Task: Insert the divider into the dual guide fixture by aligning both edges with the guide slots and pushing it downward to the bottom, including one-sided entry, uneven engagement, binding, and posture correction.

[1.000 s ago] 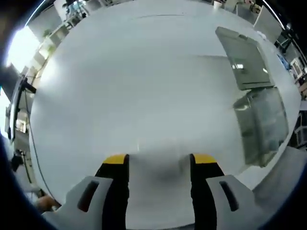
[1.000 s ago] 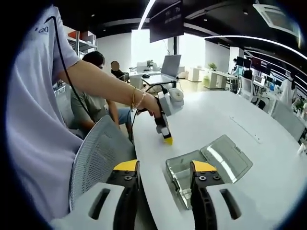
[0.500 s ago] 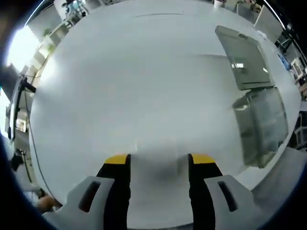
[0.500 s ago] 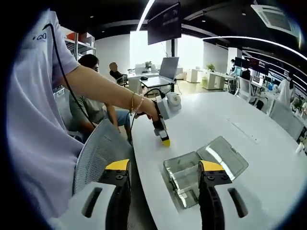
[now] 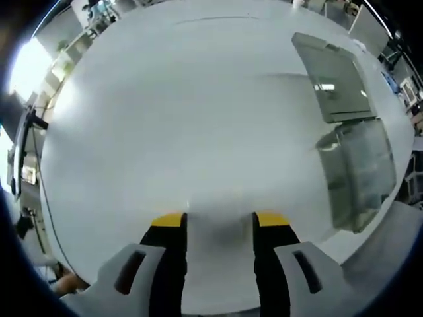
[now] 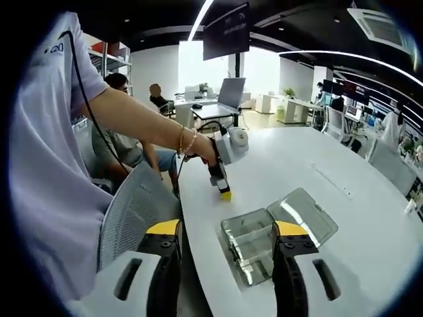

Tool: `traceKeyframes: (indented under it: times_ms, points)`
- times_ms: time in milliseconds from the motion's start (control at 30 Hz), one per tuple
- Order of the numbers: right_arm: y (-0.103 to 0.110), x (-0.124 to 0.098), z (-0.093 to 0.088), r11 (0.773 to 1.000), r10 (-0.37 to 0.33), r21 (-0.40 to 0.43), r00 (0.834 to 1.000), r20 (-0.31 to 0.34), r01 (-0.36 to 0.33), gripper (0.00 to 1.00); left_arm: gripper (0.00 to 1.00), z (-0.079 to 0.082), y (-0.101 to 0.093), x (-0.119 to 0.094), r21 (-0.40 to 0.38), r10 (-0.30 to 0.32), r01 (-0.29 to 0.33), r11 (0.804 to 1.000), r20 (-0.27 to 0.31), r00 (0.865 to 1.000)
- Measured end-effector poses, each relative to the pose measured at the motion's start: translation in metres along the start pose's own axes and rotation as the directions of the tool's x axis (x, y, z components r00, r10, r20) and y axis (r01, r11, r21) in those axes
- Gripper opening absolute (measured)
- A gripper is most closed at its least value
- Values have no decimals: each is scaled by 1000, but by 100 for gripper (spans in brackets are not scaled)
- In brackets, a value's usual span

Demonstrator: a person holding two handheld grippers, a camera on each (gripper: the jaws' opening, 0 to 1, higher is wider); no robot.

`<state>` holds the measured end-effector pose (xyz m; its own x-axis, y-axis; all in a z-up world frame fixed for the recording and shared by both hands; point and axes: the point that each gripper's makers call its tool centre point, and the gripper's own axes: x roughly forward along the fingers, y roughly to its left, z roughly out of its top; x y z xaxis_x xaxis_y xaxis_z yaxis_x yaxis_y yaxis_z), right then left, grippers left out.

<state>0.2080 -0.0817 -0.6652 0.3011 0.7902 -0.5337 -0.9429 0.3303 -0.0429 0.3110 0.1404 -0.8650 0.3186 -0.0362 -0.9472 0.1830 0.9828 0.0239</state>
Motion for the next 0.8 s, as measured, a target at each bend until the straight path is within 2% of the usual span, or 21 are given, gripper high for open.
traceKeyframes:
  times_ms: [67,800]
  points:
    - [-1,-1,0,1000,0,2,1000,0,0,51,30,1,-2,0,7,-2,2,1000,1,1000]
    - [-8,-5,-1,1000,-22,-1,1000,-14,22,48,29,-1,2,-2,2,-8,9,1000,-21,1000]
